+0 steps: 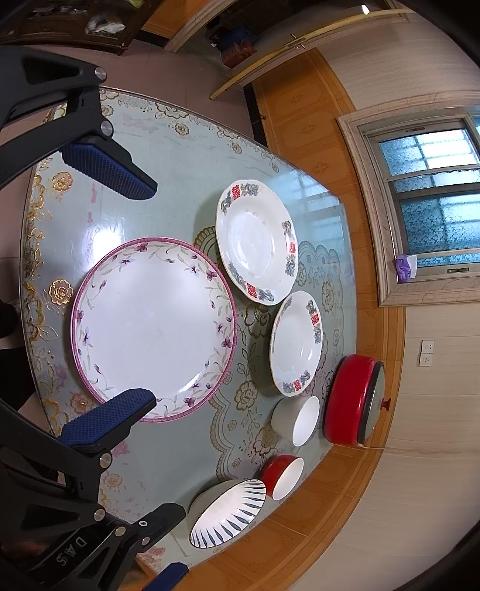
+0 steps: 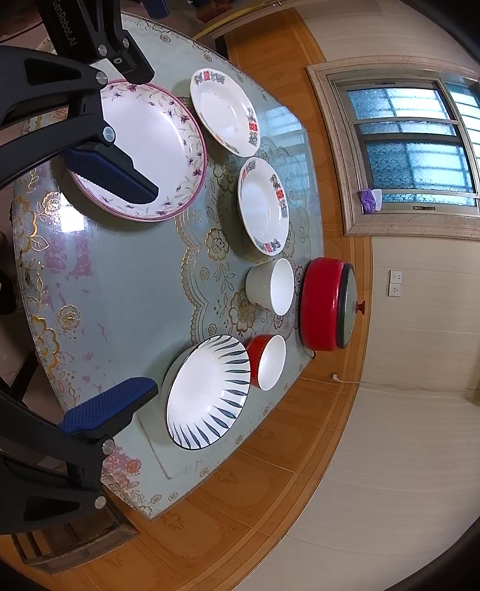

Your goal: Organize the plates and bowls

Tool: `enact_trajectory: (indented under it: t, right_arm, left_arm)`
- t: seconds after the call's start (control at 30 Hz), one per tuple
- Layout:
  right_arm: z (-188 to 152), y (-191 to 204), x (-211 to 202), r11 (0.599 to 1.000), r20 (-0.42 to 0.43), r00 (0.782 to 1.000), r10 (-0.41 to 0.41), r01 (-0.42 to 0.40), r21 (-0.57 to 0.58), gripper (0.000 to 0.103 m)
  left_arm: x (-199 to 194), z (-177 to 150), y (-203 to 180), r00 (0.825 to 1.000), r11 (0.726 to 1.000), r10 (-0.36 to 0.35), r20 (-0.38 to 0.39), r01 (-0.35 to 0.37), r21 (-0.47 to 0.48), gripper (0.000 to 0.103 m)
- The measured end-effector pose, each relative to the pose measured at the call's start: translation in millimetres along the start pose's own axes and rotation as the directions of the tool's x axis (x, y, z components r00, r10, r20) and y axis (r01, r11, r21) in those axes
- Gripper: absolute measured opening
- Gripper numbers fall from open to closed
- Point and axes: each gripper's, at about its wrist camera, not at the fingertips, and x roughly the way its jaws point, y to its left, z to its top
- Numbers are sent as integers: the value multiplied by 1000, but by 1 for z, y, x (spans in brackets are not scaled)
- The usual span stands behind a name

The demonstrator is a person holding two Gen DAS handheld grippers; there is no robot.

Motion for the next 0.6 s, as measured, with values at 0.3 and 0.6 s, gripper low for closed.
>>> enact_trajectory:
  t: [0.3,0.6]
  right_arm:
    - [1,2,0,1000,4,1000,9,-9,-3,96]
    - [2,6,0,1000,8,1000,24,-23,-15,96]
  left_arm:
    - [0,0,1,1000,1000,1,-1,-1,-1,103]
    - [3,0,1,1000,1000,-2,-7,2,-2,103]
